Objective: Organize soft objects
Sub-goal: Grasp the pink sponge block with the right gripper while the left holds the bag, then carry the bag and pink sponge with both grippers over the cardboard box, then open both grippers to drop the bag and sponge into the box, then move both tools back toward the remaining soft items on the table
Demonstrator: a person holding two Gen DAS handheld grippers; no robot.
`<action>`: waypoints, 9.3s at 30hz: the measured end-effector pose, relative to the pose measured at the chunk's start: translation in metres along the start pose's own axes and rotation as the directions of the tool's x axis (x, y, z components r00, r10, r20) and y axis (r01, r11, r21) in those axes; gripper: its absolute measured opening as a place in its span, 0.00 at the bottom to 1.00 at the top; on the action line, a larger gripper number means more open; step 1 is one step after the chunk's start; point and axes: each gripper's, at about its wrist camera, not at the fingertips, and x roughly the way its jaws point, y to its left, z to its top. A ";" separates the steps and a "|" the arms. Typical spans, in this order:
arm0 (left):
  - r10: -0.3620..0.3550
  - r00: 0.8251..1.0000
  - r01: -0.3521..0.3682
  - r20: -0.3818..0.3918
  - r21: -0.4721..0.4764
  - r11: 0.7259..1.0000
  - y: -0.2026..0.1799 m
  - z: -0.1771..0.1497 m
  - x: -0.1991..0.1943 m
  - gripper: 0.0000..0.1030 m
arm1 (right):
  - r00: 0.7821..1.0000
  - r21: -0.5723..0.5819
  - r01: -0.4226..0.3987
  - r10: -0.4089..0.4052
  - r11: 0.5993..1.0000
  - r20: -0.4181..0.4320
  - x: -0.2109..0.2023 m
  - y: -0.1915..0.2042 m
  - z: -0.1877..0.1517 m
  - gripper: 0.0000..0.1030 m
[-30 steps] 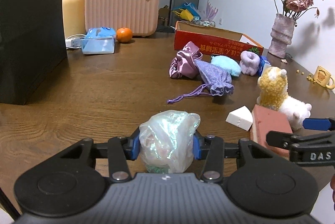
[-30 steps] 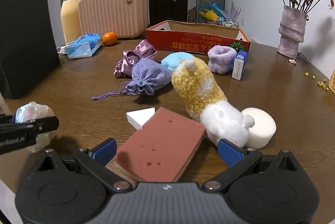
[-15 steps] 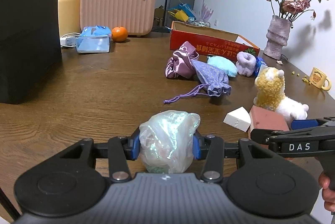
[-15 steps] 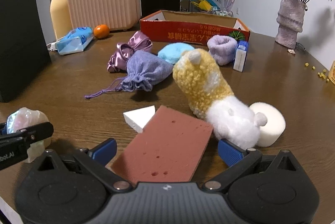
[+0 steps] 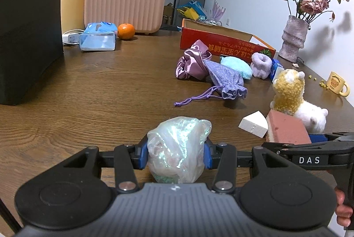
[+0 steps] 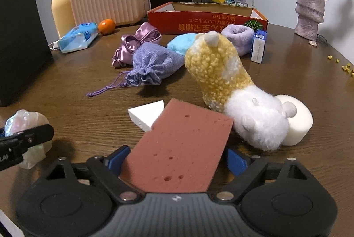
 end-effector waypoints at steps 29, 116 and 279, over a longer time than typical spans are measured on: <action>-0.013 0.996 0.009 0.089 0.042 0.999 -0.032 0.029 -0.023 0.45 | 0.975 -0.017 -0.044 0.047 0.999 0.217 -0.061 -0.034 0.021 0.81; 0.056 0.984 -0.077 0.170 0.125 0.989 -0.132 0.246 0.162 0.45 | 0.938 -0.072 -0.009 0.033 0.997 0.344 0.075 -0.145 0.255 0.81; 0.087 0.977 -0.104 0.196 0.075 0.992 -0.086 0.064 0.006 1.00 | 0.938 -0.040 0.001 0.013 0.999 0.347 -0.071 -0.102 0.042 1.00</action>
